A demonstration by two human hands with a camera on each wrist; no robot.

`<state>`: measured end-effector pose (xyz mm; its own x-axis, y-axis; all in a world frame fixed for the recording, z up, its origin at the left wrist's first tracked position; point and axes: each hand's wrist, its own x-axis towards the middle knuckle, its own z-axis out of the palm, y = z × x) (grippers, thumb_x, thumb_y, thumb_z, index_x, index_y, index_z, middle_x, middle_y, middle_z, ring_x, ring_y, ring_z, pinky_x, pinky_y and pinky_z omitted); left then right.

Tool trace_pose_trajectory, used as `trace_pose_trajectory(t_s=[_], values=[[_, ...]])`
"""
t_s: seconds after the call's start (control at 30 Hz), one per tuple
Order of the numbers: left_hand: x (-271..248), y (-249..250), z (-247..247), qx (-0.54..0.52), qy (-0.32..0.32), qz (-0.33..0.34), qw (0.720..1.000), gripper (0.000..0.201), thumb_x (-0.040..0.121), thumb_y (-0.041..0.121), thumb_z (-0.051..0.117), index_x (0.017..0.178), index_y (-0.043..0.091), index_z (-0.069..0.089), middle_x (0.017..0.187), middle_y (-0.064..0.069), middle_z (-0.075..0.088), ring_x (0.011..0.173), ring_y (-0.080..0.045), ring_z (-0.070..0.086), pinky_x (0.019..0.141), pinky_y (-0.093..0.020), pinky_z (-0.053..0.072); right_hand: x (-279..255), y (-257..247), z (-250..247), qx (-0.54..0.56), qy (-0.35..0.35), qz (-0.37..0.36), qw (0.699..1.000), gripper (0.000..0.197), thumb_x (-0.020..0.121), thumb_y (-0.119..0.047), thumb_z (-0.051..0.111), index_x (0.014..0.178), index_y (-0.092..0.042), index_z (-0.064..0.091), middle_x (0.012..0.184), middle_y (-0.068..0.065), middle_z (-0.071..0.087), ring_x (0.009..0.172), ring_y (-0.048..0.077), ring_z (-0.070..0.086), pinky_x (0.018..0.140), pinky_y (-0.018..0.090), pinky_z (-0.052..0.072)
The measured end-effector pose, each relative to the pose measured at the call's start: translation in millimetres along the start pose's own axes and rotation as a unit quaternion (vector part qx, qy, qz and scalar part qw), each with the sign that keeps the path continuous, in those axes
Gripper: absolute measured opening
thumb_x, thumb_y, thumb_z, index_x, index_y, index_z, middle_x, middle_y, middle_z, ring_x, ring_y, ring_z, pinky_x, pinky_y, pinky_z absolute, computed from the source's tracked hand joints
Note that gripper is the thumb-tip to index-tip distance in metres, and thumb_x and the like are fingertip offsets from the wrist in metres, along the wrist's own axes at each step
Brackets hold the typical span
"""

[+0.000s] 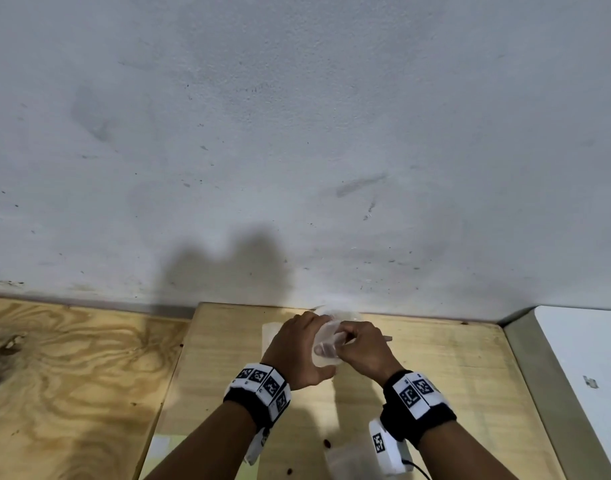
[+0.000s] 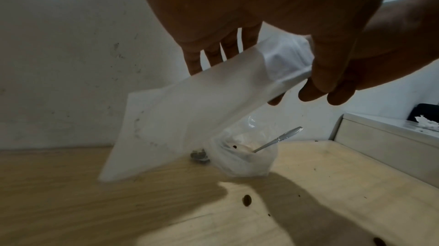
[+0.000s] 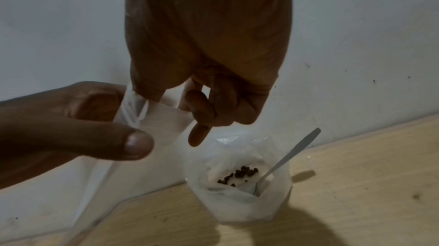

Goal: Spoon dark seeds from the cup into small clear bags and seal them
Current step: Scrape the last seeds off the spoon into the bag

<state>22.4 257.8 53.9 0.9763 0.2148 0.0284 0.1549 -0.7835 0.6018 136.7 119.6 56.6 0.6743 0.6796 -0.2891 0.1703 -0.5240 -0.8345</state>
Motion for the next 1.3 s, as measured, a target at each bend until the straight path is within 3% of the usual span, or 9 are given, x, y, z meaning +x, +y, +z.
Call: trace_pose_trajectory(t_s=[0.13, 0.23, 0.37, 0.5, 0.6, 0.77, 0.97, 1.1, 1.3], values=[[1.6, -12.1, 0.0, -0.011, -0.03, -0.07, 0.997, 0.089, 0.062, 0.057, 0.076, 0.14, 0.029, 0.042, 0.131, 0.013, 0.048, 0.117, -0.01, 0.049, 0.096, -0.027, 0.044, 3.4, 3.6, -0.3, 0.078, -0.025, 0.043, 0.996, 0.015, 0.07, -0.025, 0.087, 0.077, -0.031, 0.075, 0.074, -0.009, 0.068, 0.073, 0.005, 0.064, 0.073, 0.02, 0.049], [2.7, -26.2, 0.0, -0.04, -0.032, -0.154, 0.987, 0.089, 0.058, 0.055, 0.08, 0.136, 0.028, 0.047, 0.124, 0.012, 0.055, 0.108, -0.011, 0.056, 0.094, -0.027, 0.046, 4.8, 25.2, -12.2, 0.096, 0.114, 0.07, 0.986, 0.022, 0.075, -0.008, 0.08, 0.078, -0.029, 0.077, 0.08, -0.011, 0.074, 0.084, 0.012, 0.069, 0.07, 0.016, 0.048], [6.4, -41.9, 2.4, -0.138, -0.013, -0.255, 0.957, 0.071, 0.054, 0.045, 0.089, 0.117, 0.026, 0.062, 0.111, 0.009, 0.064, 0.093, -0.01, 0.06, 0.082, -0.026, 0.05, -5.3, 54.9, -29.5, 0.031, 0.283, 0.152, 0.947, 0.03, 0.075, -0.03, 0.084, 0.1, -0.022, 0.069, 0.096, 0.001, 0.067, 0.092, 0.024, 0.065, 0.073, 0.029, 0.043], [12.7, -52.6, 6.7, -0.206, -0.051, -0.309, 0.927, 0.082, 0.048, 0.048, 0.088, 0.122, 0.027, 0.059, 0.117, 0.009, 0.058, 0.1, -0.011, 0.057, 0.075, -0.021, 0.044, 1.7, 83.7, -34.6, 0.024, 0.185, 0.255, 0.949, 0.077, 0.068, -0.049, 0.087, 0.13, -0.017, 0.056, 0.12, 0.012, 0.064, 0.108, 0.03, 0.063, 0.081, 0.031, 0.045], [18.6, -55.7, 11.3, -0.221, -0.093, -0.312, 0.919, 0.097, 0.041, 0.052, 0.086, 0.129, 0.025, 0.054, 0.126, 0.008, 0.054, 0.106, -0.012, 0.056, 0.081, -0.023, 0.047, 12.1, 93.3, -29.9, 0.028, 0.161, 0.257, 0.952, 0.051, 0.071, -0.048, 0.085, 0.109, -0.017, 0.069, 0.105, 0.004, 0.072, 0.1, 0.026, 0.065, 0.081, 0.032, 0.049], [32.0, -55.7, 18.9, -0.201, -0.144, -0.306, 0.92, 0.084, 0.043, 0.06, 0.084, 0.116, 0.023, 0.062, 0.117, 0.001, 0.065, 0.101, -0.018, 0.062, 0.078, -0.026, 0.049, 26.5, 92.1, -21.8, 0.082, 0.192, 0.221, 0.953, 0.018, 0.075, -0.024, 0.085, 0.072, -0.014, 0.07, 0.073, 0.002, 0.07, 0.077, 0.026, 0.064, 0.069, 0.034, 0.047], [38.3, -56.2, 24.3, -0.205, -0.089, -0.287, 0.931, 0.06, 0.043, 0.063, 0.081, 0.091, 0.029, 0.07, 0.091, 0.012, 0.071, 0.087, -0.007, 0.066, 0.08, -0.029, 0.055, 27.4, 75.5, -6.9, 0.128, 0.219, 0.131, 0.958, 0.023, 0.079, -0.007, 0.077, 0.066, -0.013, 0.058, 0.069, -0.003, 0.066, 0.066, 0.017, 0.058, 0.066, 0.032, 0.046], [37.6, -57.5, 23.7, -0.179, -0.062, -0.273, 0.943, 0.052, 0.044, 0.063, 0.079, 0.078, 0.025, 0.068, 0.077, 0.01, 0.069, 0.075, -0.009, 0.064, 0.067, -0.027, 0.049, 20.8, 67.4, -0.5, 0.029, 0.28, 0.073, 0.957, 0.029, 0.083, -0.016, 0.074, 0.068, -0.024, 0.05, 0.058, -0.002, 0.058, 0.048, 0.017, 0.046, 0.055, 0.033, 0.043], [36.9, -60.6, 21.6, -0.154, -0.058, -0.263, 0.951, 0.055, 0.044, 0.065, 0.078, 0.07, 0.018, 0.064, 0.062, 0.01, 0.056, 0.059, -0.009, 0.051, 0.058, -0.024, 0.039, 16.7, 65.4, 3.7, -0.072, 0.3, 0.046, 0.95, 0.028, 0.086, -0.025, 0.071, 0.073, -0.024, 0.047, 0.046, -0.008, 0.041, 0.045, 0.016, 0.044, 0.051, 0.027, 0.031]])
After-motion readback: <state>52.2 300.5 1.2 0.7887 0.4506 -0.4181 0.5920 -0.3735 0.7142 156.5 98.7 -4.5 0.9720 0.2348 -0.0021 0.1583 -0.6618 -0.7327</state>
